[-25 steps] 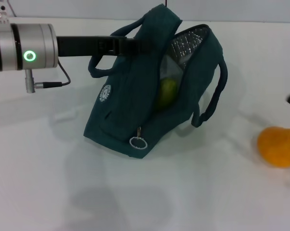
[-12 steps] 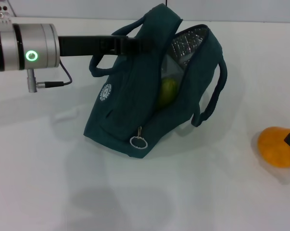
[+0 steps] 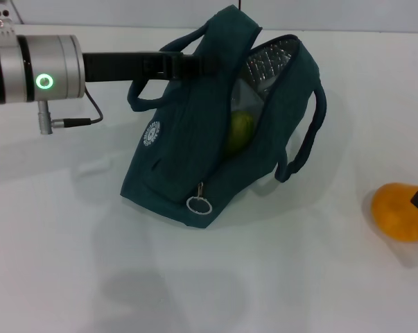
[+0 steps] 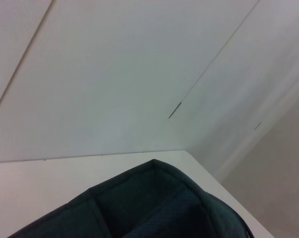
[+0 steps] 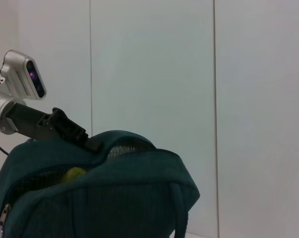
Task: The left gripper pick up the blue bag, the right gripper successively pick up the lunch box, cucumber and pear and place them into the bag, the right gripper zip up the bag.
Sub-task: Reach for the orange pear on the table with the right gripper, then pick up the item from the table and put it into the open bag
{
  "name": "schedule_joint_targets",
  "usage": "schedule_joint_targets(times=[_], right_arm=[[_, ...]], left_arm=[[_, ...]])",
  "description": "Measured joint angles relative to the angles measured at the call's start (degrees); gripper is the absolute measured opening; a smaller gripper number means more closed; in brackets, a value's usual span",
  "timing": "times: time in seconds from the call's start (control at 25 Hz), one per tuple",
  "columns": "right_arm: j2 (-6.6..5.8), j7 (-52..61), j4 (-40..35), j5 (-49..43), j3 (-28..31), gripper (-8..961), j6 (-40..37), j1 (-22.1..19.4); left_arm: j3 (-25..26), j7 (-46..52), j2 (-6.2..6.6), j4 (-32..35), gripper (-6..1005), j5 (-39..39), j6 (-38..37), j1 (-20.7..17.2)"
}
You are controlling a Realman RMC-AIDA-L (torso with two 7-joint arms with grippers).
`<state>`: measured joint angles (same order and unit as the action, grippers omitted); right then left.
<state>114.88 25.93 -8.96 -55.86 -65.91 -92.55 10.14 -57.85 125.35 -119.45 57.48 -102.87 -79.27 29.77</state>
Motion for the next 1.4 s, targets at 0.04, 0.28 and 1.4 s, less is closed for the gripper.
schedule_joint_targets(times=[0.04, 0.28, 1.4], right_arm=[[0.01, 0.0, 0.0, 0.1, 0.0, 665, 0.0, 0.0], [0.09, 0.0, 0.1, 0.1, 0.0, 360, 0.8, 0.5], [0.26, 0.9, 0.8, 0.1, 0.1, 40, 2.2, 1.7]], left_arm=[[0.0, 0.0, 0.0, 0.0, 60, 0.1, 0.0, 0.0], [0.0, -0.3, 0.0, 0.0, 60, 0.3, 0.0, -0.2], [0.0, -0.3, 0.01, 0.1, 60, 0.6, -0.1, -0.3]])
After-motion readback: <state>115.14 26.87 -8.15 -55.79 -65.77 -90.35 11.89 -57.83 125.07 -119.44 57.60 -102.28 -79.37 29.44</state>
